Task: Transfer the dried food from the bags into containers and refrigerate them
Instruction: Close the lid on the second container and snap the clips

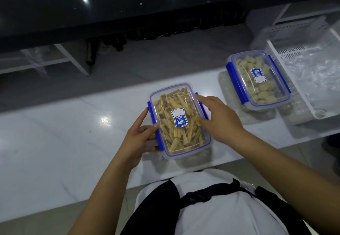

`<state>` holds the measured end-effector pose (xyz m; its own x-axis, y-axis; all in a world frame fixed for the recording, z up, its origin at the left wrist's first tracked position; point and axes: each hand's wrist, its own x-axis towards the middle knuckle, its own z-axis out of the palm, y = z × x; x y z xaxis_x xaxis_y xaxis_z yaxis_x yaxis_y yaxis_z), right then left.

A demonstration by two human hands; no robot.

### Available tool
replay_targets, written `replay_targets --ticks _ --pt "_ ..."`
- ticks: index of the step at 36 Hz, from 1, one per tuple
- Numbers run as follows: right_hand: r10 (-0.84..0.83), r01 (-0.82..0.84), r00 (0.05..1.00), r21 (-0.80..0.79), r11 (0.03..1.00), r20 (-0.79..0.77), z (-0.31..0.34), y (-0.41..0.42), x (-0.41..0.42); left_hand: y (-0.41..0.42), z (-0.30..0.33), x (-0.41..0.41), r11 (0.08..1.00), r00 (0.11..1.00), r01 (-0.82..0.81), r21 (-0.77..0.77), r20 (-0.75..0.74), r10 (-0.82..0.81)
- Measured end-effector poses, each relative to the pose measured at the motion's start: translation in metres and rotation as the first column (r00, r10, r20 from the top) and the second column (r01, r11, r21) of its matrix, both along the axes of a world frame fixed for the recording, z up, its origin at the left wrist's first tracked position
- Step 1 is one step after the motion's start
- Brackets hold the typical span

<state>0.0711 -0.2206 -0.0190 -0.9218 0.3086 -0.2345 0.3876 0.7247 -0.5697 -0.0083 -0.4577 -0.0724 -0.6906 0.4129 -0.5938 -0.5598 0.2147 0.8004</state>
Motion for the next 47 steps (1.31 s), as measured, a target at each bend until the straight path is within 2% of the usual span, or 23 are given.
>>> replay_targets --ticks 2,4,8,14,21,27,31,40,47 --pt "0.095 -0.096 0.995 0.107 0.99 0.014 0.003 -0.014 0.006 -0.004 -0.002 -0.001 0.999 1.0 -0.003 0.052 0.02 0.002" --pt "0.162 -0.182 0.979 0.187 0.965 0.121 0.004 -0.029 0.01 -0.007 -0.004 -0.002 0.996 0.999 -0.011 0.092 0.042 0.007" --pt "0.144 -0.221 0.95 0.274 0.936 0.276 0.003 -0.048 0.008 -0.012 -0.009 -0.001 0.991 0.998 -0.022 0.134 0.069 0.012" --pt "0.088 -0.201 0.908 0.242 0.949 0.41 -0.015 -0.057 -0.007 -0.008 -0.013 0.009 0.981 0.995 -0.039 0.187 0.092 0.022" --pt "0.027 -0.139 0.945 0.326 0.935 0.327 -0.029 -0.047 -0.023 0.013 -0.016 0.021 0.966 0.991 -0.07 0.248 0.126 0.04" --pt "0.069 -0.107 0.983 0.223 0.969 0.17 -0.012 -0.024 -0.025 0.025 -0.012 0.013 0.948 0.987 -0.11 0.3 0.145 0.069" --pt "0.068 -0.09 0.994 0.277 0.956 0.089 0.009 -0.013 -0.008 0.038 -0.01 0.015 0.938 0.98 -0.136 0.32 0.179 0.082" --pt "0.089 -0.169 0.97 0.363 0.916 0.226 0.01 0.012 0.063 0.048 -0.012 0.013 0.92 0.965 -0.176 0.351 0.245 0.091" --pt "0.086 -0.173 0.966 0.357 0.918 0.246 -0.002 0.009 0.058 0.05 -0.011 0.012 0.931 0.972 -0.145 0.336 0.224 0.071"
